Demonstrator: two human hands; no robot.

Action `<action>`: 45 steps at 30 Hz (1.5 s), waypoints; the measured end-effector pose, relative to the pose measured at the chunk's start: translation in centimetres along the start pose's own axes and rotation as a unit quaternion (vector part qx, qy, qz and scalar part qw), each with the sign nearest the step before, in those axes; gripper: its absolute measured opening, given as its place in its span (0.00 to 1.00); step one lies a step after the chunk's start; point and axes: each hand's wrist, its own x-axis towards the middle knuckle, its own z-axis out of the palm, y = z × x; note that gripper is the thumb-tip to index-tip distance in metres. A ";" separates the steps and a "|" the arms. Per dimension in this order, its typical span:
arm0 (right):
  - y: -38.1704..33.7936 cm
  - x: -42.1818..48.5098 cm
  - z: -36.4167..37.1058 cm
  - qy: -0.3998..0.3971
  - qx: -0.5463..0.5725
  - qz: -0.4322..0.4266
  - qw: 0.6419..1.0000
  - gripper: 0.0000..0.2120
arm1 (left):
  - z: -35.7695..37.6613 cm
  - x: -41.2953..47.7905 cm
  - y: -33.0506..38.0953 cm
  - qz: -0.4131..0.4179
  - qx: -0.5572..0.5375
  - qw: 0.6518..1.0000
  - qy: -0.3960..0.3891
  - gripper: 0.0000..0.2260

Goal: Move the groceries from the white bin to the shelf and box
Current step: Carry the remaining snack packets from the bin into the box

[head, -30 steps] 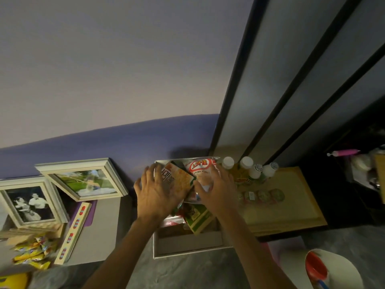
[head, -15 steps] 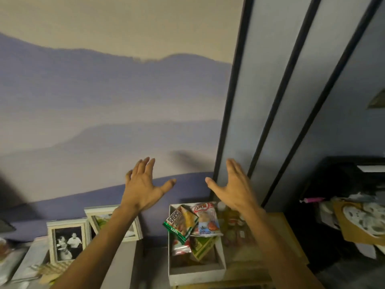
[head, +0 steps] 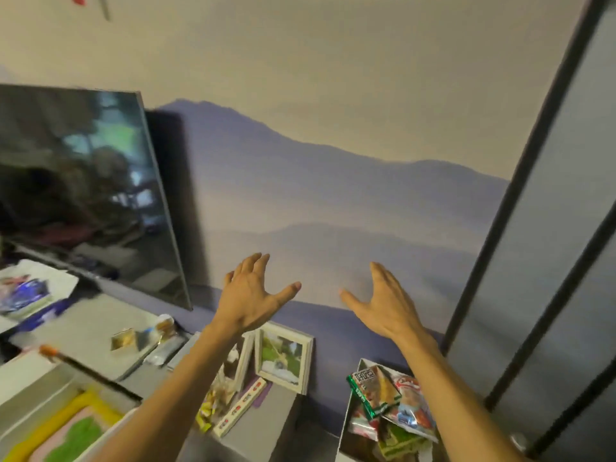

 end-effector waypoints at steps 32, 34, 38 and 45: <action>-33.3 1.8 64.9 -0.385 -0.085 -0.297 0.870 0.43 | 9.8 -24.0 -55.1 -0.537 0.021 0.843 -0.029 0.49; -30.4 1.4 72.5 -0.375 -0.106 -0.316 0.865 0.39 | 16.6 -24.6 -58.1 -0.561 0.011 0.827 -0.028 0.48; -25.3 -0.6 84.3 -0.350 -0.148 -0.343 0.859 0.41 | 28.5 -26.4 -63.4 -0.597 -0.017 0.802 -0.018 0.46; -20.1 -3.4 93.3 -0.243 -0.202 -0.359 0.878 0.46 | 39.6 -27.7 -67.5 -0.609 -0.065 0.790 -0.010 0.43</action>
